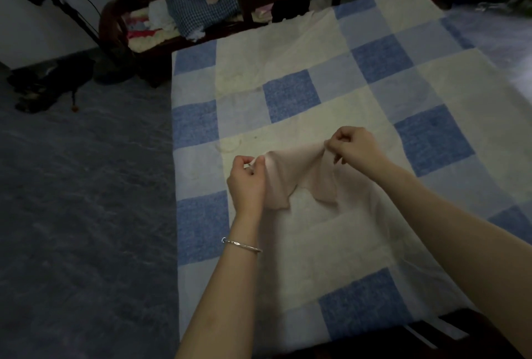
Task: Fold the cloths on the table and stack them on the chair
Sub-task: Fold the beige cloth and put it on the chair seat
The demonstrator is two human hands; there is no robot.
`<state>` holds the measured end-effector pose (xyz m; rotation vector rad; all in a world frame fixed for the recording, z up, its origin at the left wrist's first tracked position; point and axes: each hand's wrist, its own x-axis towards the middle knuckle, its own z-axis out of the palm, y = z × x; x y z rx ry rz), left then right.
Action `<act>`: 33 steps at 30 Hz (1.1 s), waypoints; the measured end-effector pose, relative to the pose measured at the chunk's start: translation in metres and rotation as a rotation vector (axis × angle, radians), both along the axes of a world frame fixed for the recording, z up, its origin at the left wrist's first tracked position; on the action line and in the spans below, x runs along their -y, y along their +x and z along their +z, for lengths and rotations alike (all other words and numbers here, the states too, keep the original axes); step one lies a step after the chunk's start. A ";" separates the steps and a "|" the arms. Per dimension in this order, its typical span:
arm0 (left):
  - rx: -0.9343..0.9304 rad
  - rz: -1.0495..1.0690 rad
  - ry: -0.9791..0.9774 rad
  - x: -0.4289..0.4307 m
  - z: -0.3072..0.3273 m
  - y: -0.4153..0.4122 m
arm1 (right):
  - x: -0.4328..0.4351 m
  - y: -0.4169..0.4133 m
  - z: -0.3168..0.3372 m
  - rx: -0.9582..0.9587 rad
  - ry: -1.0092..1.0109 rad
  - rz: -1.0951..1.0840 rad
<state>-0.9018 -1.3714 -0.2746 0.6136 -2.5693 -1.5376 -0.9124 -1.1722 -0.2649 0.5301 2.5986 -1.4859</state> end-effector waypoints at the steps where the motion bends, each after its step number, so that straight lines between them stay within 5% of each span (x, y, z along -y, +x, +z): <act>1: 0.007 -0.013 0.014 -0.006 0.000 0.001 | 0.004 0.001 0.001 0.003 -0.030 0.013; 12: 0.052 -0.219 0.097 -0.037 -0.003 0.013 | 0.041 0.012 -0.008 -0.040 -0.086 0.171; 19: 0.093 -0.278 0.321 -0.026 -0.003 0.007 | 0.036 0.016 0.009 -0.031 -0.246 0.101; 25: 0.060 -0.124 0.190 -0.017 -0.009 0.000 | 0.019 0.014 0.015 0.066 -0.412 0.008; 33: 0.320 0.020 -0.029 0.026 -0.047 -0.017 | -0.015 0.019 -0.025 0.219 -0.252 -0.246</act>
